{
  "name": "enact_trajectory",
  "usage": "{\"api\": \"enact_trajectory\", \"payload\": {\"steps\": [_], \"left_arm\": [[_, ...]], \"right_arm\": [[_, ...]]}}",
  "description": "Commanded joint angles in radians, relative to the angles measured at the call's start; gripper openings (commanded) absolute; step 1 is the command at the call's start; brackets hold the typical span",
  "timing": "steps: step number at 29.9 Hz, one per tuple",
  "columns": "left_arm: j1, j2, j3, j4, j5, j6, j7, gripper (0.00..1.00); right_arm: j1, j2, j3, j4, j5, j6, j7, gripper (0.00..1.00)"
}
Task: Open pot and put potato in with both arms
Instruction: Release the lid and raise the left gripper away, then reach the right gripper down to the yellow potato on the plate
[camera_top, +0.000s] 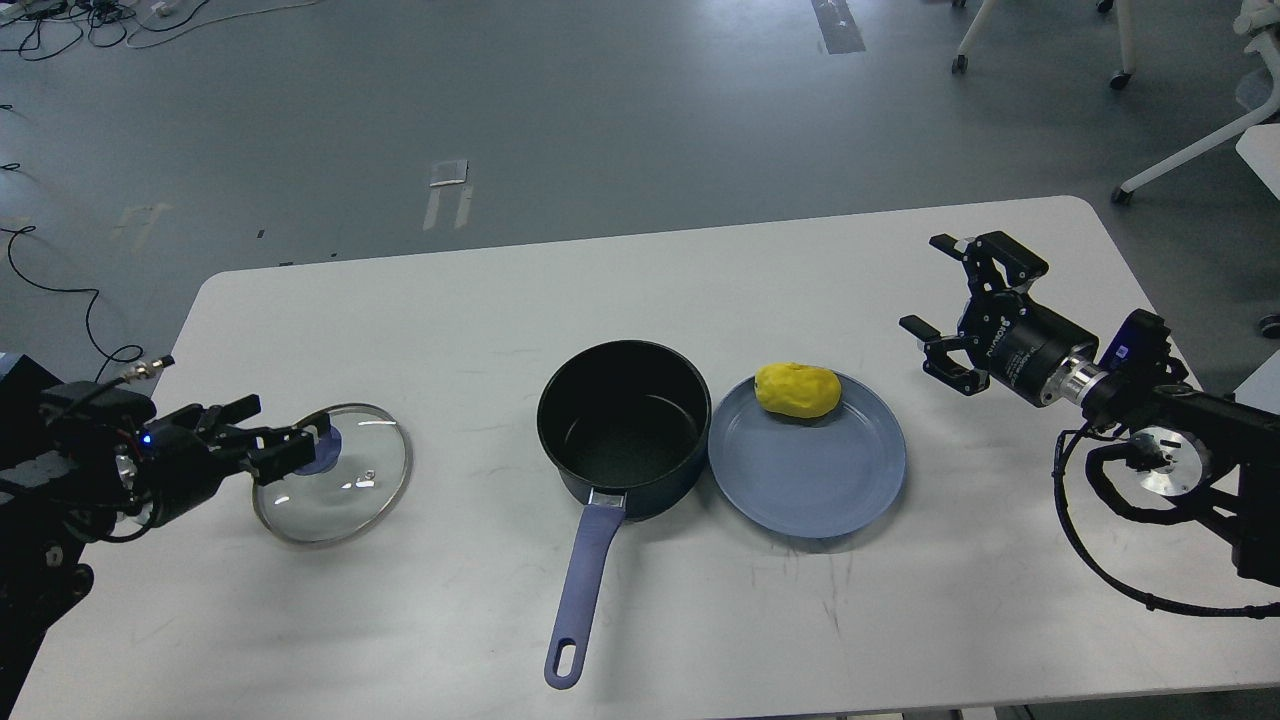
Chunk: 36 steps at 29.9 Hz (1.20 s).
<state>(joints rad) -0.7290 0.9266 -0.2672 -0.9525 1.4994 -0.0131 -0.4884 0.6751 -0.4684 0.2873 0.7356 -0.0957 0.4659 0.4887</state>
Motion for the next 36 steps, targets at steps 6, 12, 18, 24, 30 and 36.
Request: {"api": "enact_trajectory", "payload": {"steps": [6, 12, 18, 24, 30, 36], "left_arm": [[-0.204, 0.008, -0.013, -0.017, -0.613, -0.434, 0.000, 0.98], [-0.185, -0.096, -0.006, -0.002, -0.954, -0.462, 0.000, 0.98], [-0.148, -0.160, -0.010, 0.009, -1.004, -0.467, 0.000, 0.98], [-0.125, -0.192, -0.010, 0.021, -1.126, -0.476, 0.000, 0.98], [-0.125, -0.193, -0.018, 0.021, -1.217, -0.476, 0.000, 0.98], [-0.125, -0.193, -0.030, 0.020, -1.228, -0.476, 0.000, 0.98]], "right_arm": [[0.058, -0.051, -0.022, 0.050, -0.149, 0.000, 0.000, 1.00], [0.223, -0.113, -0.245, 0.111, -0.268, 0.000, 0.000, 1.00], [0.426, -0.142, -0.471, 0.151, -0.501, -0.003, 0.000, 1.00], [0.630, -0.116, -0.645, 0.179, -0.714, -0.012, 0.000, 1.00], [0.865, 0.036, -0.933, 0.182, -0.832, -0.012, 0.000, 1.00], [0.929, 0.172, -1.085, 0.170, -0.955, -0.071, 0.000, 1.00]]}}
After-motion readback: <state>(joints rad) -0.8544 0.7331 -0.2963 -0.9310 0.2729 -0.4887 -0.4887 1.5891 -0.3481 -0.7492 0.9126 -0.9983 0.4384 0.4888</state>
